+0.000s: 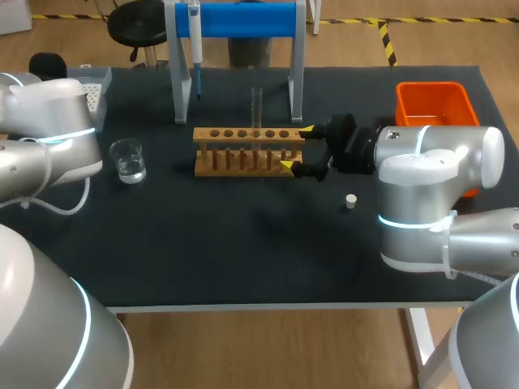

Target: Invert the test tube, pick up the pipette, mount the tip to pipette, aspirate from beaker and dispense into the tube, eject the tip, return the pipette, and cap with the stopper.

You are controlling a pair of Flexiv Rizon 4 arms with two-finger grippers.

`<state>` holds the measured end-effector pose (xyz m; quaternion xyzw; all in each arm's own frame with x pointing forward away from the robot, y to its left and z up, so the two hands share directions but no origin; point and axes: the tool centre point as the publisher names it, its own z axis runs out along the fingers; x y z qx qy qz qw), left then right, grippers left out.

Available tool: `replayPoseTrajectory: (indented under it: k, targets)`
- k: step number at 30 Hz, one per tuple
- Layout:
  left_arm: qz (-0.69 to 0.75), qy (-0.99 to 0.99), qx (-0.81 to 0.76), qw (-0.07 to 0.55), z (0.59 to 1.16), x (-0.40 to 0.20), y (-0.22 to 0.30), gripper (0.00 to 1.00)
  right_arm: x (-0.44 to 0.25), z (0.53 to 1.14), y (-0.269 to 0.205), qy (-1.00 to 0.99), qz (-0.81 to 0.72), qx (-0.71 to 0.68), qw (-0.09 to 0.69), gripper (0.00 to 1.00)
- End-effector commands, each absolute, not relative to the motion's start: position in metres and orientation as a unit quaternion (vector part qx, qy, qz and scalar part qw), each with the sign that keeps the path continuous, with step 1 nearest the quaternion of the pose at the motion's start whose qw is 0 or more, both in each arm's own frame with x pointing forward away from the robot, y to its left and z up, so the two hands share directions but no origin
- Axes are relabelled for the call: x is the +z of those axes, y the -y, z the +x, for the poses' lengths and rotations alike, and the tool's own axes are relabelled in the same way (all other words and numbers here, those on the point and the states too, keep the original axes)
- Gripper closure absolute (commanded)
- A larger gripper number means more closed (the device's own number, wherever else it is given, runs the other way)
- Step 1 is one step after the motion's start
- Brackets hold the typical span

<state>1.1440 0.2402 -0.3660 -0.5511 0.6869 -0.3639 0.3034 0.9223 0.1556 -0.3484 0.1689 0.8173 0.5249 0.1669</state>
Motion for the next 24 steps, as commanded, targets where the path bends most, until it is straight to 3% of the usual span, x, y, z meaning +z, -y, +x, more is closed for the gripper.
replayPoseTrajectory:
  k: [1, 24]
  targets:
    - [-0.551, -0.686, -0.365, 0.306, 1.1438, -0.3651, -0.2405, 1.0, -0.3489, 0.9223, -0.1557, -0.817, 0.169, 0.525, 0.167, 0.0]
    - [-0.549, -0.682, -0.362, 0.319, 1.1418, -0.3556, -0.2408, 1.0, -0.3489, 0.9223, -0.1557, -0.817, 0.169, 0.525, 0.167, 0.0]
